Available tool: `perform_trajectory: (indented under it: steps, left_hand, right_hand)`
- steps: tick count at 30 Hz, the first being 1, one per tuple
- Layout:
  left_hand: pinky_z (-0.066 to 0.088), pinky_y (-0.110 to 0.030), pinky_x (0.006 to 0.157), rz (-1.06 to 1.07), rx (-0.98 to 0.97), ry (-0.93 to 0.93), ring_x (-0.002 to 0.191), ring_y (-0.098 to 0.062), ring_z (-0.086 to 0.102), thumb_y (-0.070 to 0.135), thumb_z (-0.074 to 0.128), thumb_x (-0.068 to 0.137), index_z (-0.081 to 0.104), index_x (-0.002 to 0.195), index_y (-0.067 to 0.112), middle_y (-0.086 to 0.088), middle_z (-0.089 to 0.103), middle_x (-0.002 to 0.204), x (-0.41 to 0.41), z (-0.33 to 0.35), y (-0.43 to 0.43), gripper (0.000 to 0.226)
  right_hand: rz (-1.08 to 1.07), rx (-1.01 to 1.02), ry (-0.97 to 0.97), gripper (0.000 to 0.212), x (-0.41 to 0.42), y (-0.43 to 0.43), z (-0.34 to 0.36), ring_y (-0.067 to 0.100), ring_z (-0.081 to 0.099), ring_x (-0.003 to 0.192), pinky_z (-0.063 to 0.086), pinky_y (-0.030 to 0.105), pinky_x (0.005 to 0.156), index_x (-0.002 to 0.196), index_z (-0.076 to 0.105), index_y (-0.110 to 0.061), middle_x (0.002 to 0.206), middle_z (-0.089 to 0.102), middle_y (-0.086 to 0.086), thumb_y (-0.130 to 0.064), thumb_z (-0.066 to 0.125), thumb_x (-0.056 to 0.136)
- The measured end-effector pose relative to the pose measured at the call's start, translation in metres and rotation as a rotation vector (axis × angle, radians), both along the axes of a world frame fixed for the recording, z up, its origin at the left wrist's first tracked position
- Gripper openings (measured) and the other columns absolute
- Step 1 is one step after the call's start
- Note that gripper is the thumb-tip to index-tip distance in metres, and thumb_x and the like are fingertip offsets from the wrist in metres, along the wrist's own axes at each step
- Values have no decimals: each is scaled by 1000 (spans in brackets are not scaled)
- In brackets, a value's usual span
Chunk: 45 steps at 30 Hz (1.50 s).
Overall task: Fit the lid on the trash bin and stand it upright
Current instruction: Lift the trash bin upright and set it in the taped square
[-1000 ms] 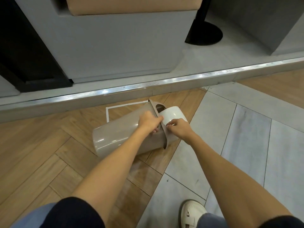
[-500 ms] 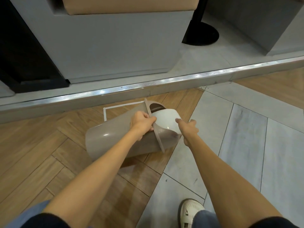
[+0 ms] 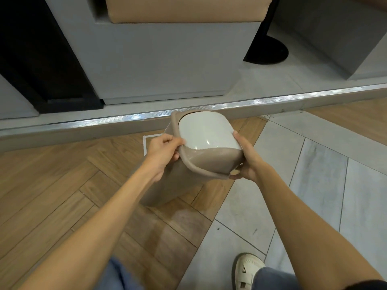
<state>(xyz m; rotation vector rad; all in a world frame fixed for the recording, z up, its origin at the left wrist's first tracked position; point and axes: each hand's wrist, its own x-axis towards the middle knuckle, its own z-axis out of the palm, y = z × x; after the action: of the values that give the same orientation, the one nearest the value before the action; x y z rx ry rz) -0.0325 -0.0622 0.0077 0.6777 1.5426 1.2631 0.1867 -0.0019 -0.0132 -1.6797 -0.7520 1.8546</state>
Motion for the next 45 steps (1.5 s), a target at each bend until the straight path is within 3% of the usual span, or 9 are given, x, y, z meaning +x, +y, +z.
perform_trajectory:
  steps: [9, 17, 23, 28, 31, 35, 37, 39, 45]
  left_hand:
    - [33, -12, 33, 127, -26, -202, 37, -3, 41, 6, 58, 85, 59, 70, 12, 4, 52, 49, -39, -6, -23, 16]
    - [32, -16, 35, 25, -126, -96, 47, -11, 38, 8, 52, 83, 55, 74, 15, -4, 46, 64, -56, -11, -41, 12]
    - [54, -21, 44, -143, -233, -141, 42, -13, 58, 4, 55, 88, 57, 88, 6, -11, 56, 68, -68, -7, -58, 3]
    - [63, -38, 68, -355, -365, -134, 75, -30, 74, 12, 60, 92, 60, 97, -4, -19, 67, 79, -64, -11, -70, 16]
    - [61, -43, 75, -472, -448, 96, 90, -32, 72, 36, 61, 90, 60, 106, -2, -22, 70, 94, -74, -6, -69, 42]
    - [55, -45, 86, -216, -402, 362, 101, -26, 66, 63, 50, 86, 51, 127, 3, -11, 65, 112, -106, -3, -47, 73]
    - [44, -46, 102, -103, -288, 504, 120, -27, 55, 62, 40, 91, 47, 137, 11, -8, 57, 131, -110, 1, -29, 69]
    - [35, -44, 110, -97, -169, 543, 133, -24, 42, 55, 36, 96, 45, 140, 17, -4, 47, 146, -104, 4, -12, 59]
    - [32, -45, 112, -76, -148, 422, 132, -25, 44, 55, 27, 97, 55, 134, 19, -5, 54, 140, -78, -11, -3, 58]
  right_hand:
    - [174, 228, -99, 51, -35, 3, 43, 26, 53, 108, 47, 39, 67, 121, 50, -32, 120, 55, -1, -64, 54, 82]
    - [248, 316, -142, 43, -45, -9, 43, 23, 54, 105, 46, 48, 94, 117, 52, -29, 112, 58, -4, -58, 55, 85]
    - [301, 440, -156, 31, -61, -8, 51, 18, 57, 103, 47, 36, 88, 101, 61, -30, 113, 62, -3, -55, 61, 83]
    - [315, 496, -198, 41, -60, -2, 47, 20, 60, 108, 49, 35, 92, 109, 64, -26, 117, 65, -1, -55, 65, 80]
    - [313, 504, -198, 48, -56, -5, 45, 17, 59, 109, 48, 31, 85, 117, 61, -23, 118, 63, -3, -57, 61, 83]
    - [28, 470, -259, 45, -50, -11, 42, 23, 60, 96, 50, 40, 89, 115, 57, -15, 110, 63, 10, -54, 48, 93]
    - [-225, 426, -247, 23, -50, -17, 37, 17, 54, 80, 46, 32, 75, 93, 53, -22, 87, 57, 0, -44, 46, 94]
    - [-383, 384, -243, 14, -56, -26, 29, 16, 53, 87, 44, 33, 76, 90, 49, -27, 89, 54, -7, -40, 43, 91]
    - [-229, 271, -194, 64, -85, -39, 19, 25, 57, 110, 47, 46, 99, 128, 55, -24, 129, 59, 5, -63, 33, 82]
